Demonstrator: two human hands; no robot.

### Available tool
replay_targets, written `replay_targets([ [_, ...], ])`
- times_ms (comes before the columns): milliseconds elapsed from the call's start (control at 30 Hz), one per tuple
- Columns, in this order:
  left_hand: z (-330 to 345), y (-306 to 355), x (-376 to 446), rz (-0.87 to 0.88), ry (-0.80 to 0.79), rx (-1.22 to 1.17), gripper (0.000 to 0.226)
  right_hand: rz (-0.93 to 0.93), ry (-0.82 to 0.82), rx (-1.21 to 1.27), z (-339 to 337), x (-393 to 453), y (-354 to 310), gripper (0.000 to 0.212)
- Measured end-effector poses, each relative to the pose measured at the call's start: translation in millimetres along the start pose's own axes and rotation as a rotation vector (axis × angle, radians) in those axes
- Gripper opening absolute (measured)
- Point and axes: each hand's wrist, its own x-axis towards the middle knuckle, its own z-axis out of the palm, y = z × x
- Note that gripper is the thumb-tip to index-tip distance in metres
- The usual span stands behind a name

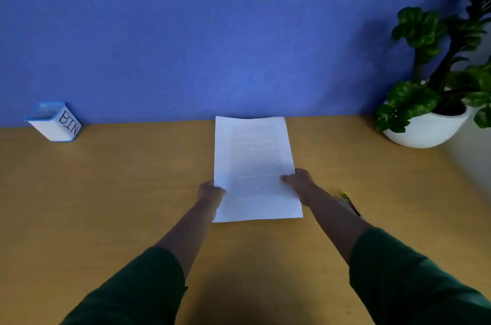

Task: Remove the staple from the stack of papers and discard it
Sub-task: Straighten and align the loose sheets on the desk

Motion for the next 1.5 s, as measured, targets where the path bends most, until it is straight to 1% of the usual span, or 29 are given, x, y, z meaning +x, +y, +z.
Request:
replay_targets([
  [133,-0.7,10.7,18.1,-0.014,0.077,0.091,0.032,-0.02,-0.011,-0.175,13.1,11.4,-8.7,0.035],
  [233,-0.9,17.6,30.7,0.001,0.094,0.141,0.03,-0.011,0.003,-0.304,19.0,18.8,-12.8,0.038],
  [333,-0.1,22.2,39.4,0.055,0.086,0.205,0.032,-0.042,0.066,-0.323,21.8,24.9,-12.7,0.039],
  [467,5.4,24.2,41.7,0.125,0.139,0.258,0.042,-0.074,0.105,-0.33,21.6,31.1,-13.9,0.039],
  [567,7.7,25.5,42.4,0.179,0.143,0.384,0.042,-0.094,0.123,-0.341,20.3,35.9,-14.4,0.041],
  [633,8.4,28.1,41.4,0.187,0.151,0.493,0.047,-0.113,0.123,-0.374,19.2,36.3,-12.7,0.046],
  [733,8.6,30.1,38.1,0.206,0.244,0.671,0.054,-0.167,0.139,-0.521,16.0,35.0,-8.7,0.06],
  [867,6.3,26.3,35.7,0.271,0.308,0.753,0.055,-0.227,0.256,-0.706,-11.0,28.4,-1.3,0.063],
  [933,6.7,22.7,33.0,0.316,0.303,0.785,0.057,-0.194,0.297,-0.83,-37.8,19.2,7.1,0.073],
  [1033,13.8,14.3,26.2,0.391,0.276,0.808,0.054,-0.076,0.305,-1.004,-77.8,-1.9,31.4,0.097],
  [1100,20.1,8.2,21.0,0.427,0.261,0.817,0.05,0.055,0.285,-1.034,-95.5,-13.1,52.4,0.101],
  [1167,25.9,3.7,16.0,0.448,0.248,0.814,0.048,0.145,0.263,-0.998,-106.1,-17.5,68.6,0.089],
  [1200,29.5,2.4,13.5,0.459,0.241,0.81,0.047,0.148,0.257,-0.973,-109.9,-17.2,73.3,0.08],
  [1300,37.9,1.6,6.5,0.483,0.239,0.805,0.046,0.051,0.279,-0.942,-114.8,-12.6,75.7,0.047],
  [1333,40.0,2.3,4.5,0.49,0.244,0.804,0.046,0.027,0.288,-0.934,-114.9,-11.3,74.6,0.038],
  [1367,42.4,2.9,1.6,0.498,0.247,0.803,0.046,0.014,0.292,-0.927,-115.4,-11.1,74.1,0.034],
  [1500,45.9,3.3,-5.2,0.521,0.261,0.797,0.045,-0.018,0.285,-0.925,-114.5,-5.2,70.4,0.03],
])
